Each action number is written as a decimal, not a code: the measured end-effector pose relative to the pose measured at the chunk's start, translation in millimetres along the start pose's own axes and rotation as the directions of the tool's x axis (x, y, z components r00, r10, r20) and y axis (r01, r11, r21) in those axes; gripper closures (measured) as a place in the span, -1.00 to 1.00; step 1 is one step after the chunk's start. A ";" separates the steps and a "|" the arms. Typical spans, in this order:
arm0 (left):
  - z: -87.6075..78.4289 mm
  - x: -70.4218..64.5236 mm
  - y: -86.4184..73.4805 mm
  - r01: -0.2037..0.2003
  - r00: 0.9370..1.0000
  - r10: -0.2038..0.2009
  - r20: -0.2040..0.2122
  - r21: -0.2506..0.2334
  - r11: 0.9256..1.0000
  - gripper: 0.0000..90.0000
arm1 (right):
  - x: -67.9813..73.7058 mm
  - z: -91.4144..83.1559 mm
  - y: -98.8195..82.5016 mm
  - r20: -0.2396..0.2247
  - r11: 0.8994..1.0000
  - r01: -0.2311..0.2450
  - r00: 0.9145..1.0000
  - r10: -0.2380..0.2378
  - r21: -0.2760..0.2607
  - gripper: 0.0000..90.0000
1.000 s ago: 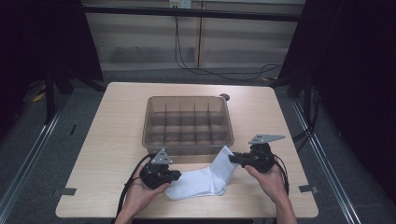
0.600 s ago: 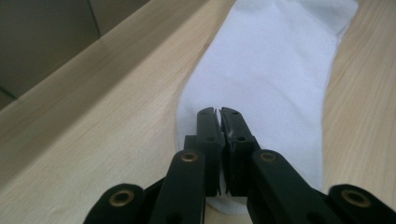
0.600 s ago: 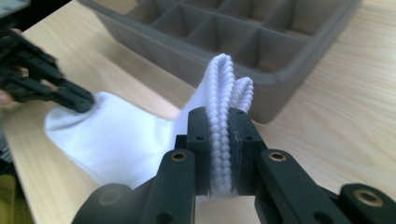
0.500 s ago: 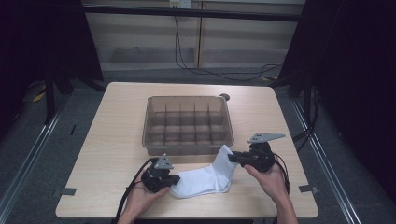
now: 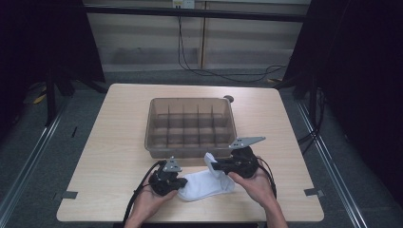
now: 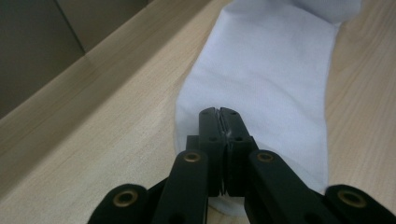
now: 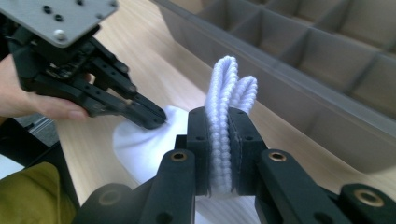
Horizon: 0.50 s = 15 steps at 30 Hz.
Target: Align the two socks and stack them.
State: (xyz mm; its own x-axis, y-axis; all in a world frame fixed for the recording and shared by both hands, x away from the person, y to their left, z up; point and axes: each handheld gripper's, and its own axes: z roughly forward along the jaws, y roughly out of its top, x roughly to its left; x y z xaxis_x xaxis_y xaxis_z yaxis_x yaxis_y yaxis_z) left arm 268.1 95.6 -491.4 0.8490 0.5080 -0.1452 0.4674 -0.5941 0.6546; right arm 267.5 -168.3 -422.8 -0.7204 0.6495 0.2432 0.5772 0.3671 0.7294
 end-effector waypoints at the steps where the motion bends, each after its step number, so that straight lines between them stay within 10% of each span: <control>1: -0.1 -0.8 0.1 0.001 1.000 -0.001 -0.004 0.003 1.000 0.97 | 1.6 2.1 0.9 -0.006 1.000 0.002 1.000 -0.002 0.002 0.79; 15: 2.9 -1.4 0.5 0.001 1.000 0.000 0.014 -0.013 1.000 0.99 | 22.5 35.5 15.0 -0.058 0.997 0.051 0.997 -0.047 0.053 0.79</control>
State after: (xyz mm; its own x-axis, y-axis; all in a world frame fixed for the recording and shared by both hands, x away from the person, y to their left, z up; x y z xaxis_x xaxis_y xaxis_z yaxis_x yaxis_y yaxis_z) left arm 267.8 92.8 -493.0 0.8523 0.4991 -0.1562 0.4647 -0.5859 0.6639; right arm 273.6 -124.5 -429.1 -0.7681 0.5915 0.2451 0.5597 0.4345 0.7057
